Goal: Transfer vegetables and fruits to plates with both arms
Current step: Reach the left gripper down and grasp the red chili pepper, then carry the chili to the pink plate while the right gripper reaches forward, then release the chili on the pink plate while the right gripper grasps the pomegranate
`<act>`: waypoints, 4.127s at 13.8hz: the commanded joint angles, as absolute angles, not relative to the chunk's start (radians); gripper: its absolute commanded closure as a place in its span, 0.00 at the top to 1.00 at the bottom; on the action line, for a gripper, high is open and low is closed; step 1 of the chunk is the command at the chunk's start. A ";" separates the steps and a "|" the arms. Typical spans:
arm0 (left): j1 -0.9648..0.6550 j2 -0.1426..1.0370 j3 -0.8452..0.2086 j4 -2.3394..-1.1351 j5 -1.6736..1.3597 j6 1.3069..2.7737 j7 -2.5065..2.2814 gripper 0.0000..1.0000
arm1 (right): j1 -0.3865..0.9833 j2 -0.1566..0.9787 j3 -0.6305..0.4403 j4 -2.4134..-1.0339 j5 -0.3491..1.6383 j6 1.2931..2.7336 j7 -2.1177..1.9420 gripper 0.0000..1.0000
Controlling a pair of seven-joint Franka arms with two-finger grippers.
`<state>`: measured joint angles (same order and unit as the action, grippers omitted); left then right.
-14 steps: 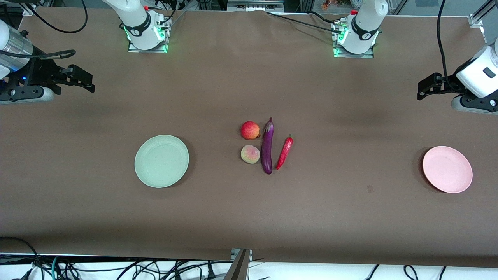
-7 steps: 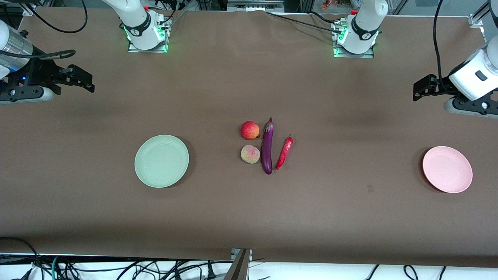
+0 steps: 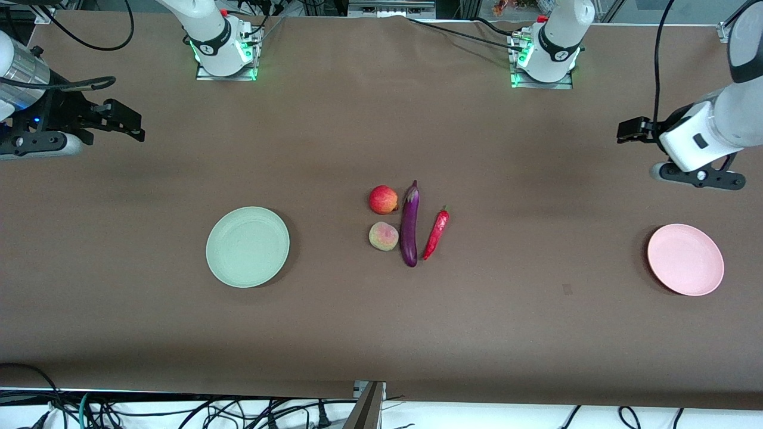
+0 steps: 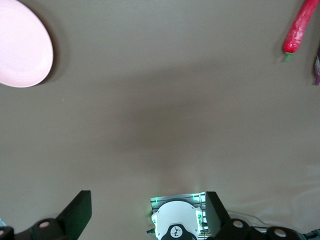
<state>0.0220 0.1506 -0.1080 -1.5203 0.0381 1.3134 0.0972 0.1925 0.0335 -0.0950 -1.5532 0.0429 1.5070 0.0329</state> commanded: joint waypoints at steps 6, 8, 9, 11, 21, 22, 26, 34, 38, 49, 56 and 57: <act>-0.080 0.385 -0.109 -1.500 -0.075 1.553 0.072 1.00 | 0.192 0.031 -0.098 -1.546 0.058 1.494 0.020 1.00; -0.135 0.458 -0.112 -1.502 -0.087 1.682 0.072 1.00 | 0.190 0.031 -0.098 -1.546 0.058 1.494 0.020 1.00; -0.182 0.501 -0.120 -1.511 -0.083 1.750 0.084 1.00 | 0.190 0.031 -0.098 -1.546 0.058 1.494 0.020 1.00; -0.283 0.602 -0.118 -1.513 -0.081 1.900 0.077 1.00 | 0.192 0.031 -0.098 -1.546 0.058 1.496 0.020 1.00; -0.469 0.726 -0.101 -1.644 -0.040 2.302 -0.034 0.86 | 0.213 0.041 -0.092 -1.540 0.057 1.517 0.025 1.00; -0.469 0.733 -0.103 -1.646 -0.020 2.319 -0.038 0.66 | 0.213 0.041 -0.091 -1.540 0.058 1.519 0.026 1.00; -0.471 0.742 -0.103 -1.646 0.035 2.319 -0.058 0.04 | 0.216 0.044 -0.092 -1.540 0.058 1.522 0.038 1.00; -0.326 0.540 -0.080 -1.628 0.037 1.970 -0.077 0.00 | 0.239 0.161 -0.091 -1.520 0.058 1.585 0.015 1.00; -0.182 0.462 -0.077 -1.628 0.040 1.751 -0.071 0.00 | 0.328 0.187 -0.091 -1.511 0.046 1.578 0.023 1.00; 0.337 0.584 -0.081 -1.620 0.319 2.081 0.599 0.00 | 0.633 0.394 -0.091 -1.470 0.141 1.793 0.474 1.00; 0.431 0.678 -0.084 -1.614 0.324 2.292 0.718 1.00 | 0.794 0.682 -0.078 -1.308 0.175 1.980 0.780 1.00; 0.430 0.677 -0.086 -1.605 0.325 2.287 0.719 1.00 | 0.810 0.705 -0.078 -1.308 0.175 2.027 0.820 1.00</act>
<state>0.4316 0.6904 -0.0764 -1.6226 0.3014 2.2986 0.7028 0.7795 0.6473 -0.0748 -1.3588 0.1602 1.9722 0.7409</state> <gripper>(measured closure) 0.639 0.000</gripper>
